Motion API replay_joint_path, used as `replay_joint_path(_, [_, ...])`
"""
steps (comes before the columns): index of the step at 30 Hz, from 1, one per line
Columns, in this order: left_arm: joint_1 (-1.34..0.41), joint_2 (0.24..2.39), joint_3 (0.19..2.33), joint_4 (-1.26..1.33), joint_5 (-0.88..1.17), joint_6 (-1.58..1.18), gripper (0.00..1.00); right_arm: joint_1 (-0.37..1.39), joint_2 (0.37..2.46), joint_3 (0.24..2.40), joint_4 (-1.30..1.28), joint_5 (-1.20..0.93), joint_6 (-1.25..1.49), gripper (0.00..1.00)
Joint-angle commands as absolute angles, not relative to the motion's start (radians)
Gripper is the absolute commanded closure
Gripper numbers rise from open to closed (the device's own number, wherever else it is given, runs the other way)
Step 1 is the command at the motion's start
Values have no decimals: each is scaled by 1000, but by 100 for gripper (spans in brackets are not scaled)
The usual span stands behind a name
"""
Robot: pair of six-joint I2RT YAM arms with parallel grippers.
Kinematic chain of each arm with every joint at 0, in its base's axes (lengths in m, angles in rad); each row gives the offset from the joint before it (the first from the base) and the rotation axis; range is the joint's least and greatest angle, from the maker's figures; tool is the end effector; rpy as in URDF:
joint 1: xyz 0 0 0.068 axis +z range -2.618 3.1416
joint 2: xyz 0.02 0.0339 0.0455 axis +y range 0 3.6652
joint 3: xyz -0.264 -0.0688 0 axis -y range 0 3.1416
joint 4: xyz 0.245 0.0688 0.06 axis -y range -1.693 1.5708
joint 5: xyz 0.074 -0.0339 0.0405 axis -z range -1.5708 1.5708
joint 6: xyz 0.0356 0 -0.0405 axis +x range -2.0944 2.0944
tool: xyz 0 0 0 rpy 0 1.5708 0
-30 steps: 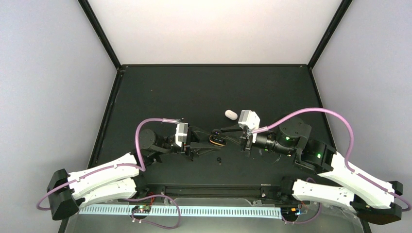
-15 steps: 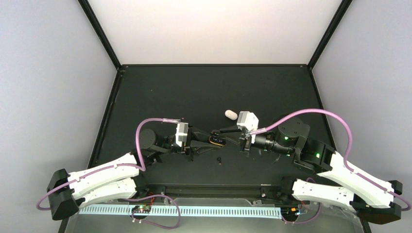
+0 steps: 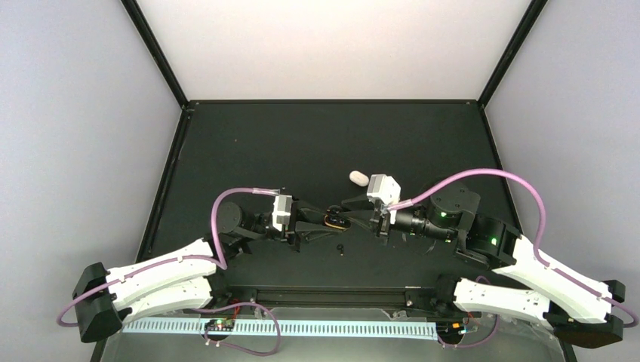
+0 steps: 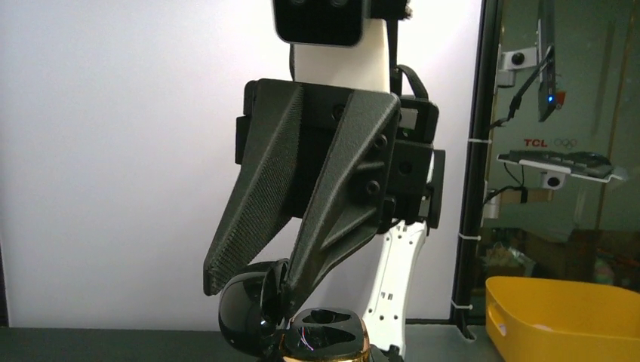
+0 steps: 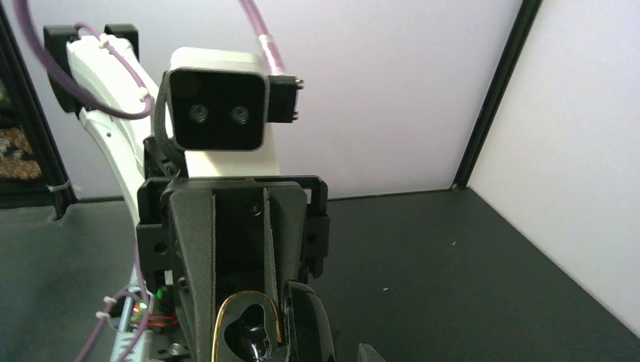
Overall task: Insert the wireless bluetooth earbuds into the charging case
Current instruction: Open the charging case.
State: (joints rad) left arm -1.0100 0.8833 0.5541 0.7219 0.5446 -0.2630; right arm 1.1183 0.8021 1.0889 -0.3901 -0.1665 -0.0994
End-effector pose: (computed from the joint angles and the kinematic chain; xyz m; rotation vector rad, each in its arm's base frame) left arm 0.0909 -0.1793 0.3351 0.9529 0.9840 -1.4080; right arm 0.0660 0.1492 0.4189 -1.1089 1.3602 0.8970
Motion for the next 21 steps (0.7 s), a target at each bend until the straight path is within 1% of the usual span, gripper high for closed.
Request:
replay_joint_path(1, [-1012,850,532,787,554,-197,99,1121,790,1111,-411,-141,-82,74])
replay_joint_path(7, [-1012,811,514,770,549,-137,98,1121,788,1113,-397,-128,-60,52])
replay_joint_path(11, [-1012,770,491,766,530,-103,98,1121,790,1133,-377,-146,-30,41])
replay_joint_path(13, [-1012,730,469,766,509,-75,98,1121,775,1142,-354,-145,-9,37])
replay_joint_path(17, [-1012,607,417,752,450,7,98,1121,730,1136,-298,-70,49,30])
replay_joint_path(21, [-1013,477,415,628,454,115,98,1121,742,1106,-295,11,87,28])
